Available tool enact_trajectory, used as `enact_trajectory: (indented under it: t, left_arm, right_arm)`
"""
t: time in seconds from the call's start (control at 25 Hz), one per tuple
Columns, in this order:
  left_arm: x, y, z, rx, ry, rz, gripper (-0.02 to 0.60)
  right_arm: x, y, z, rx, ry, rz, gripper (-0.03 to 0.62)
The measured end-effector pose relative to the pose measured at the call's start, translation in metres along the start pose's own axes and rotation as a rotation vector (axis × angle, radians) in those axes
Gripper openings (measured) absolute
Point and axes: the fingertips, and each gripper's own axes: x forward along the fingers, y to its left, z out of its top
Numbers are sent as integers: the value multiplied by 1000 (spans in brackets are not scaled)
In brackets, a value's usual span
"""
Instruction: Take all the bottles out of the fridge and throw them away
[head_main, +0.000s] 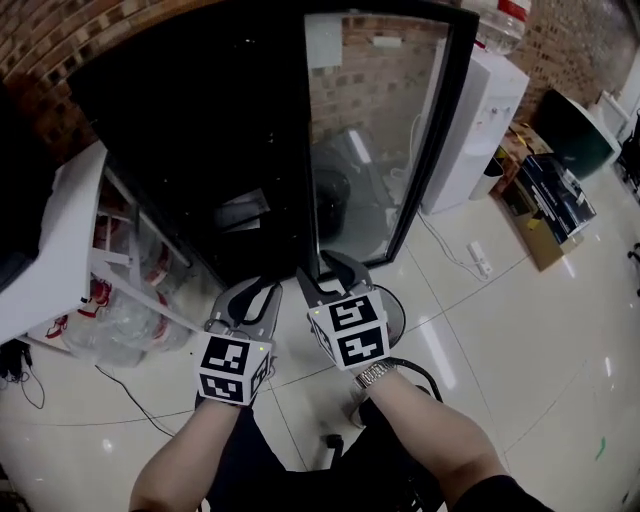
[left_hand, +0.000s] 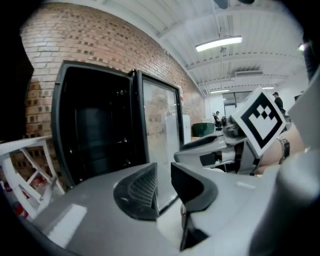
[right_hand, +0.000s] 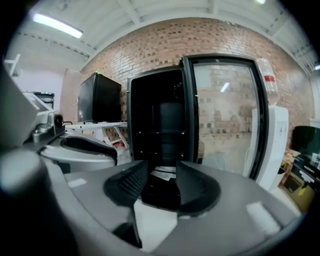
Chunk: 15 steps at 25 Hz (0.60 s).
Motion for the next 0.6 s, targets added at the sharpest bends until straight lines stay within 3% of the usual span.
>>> enact_trajectory:
  t: [0.32,0.6]
  left_arm:
    - [-69,35,63,3,-144,103,84]
    - [-97,42,82,4,-180,121,64]
  right_arm:
    - [-16,56,80,-128,-104,50,107]
    - [-25,82,120,-177,-163,79,54]
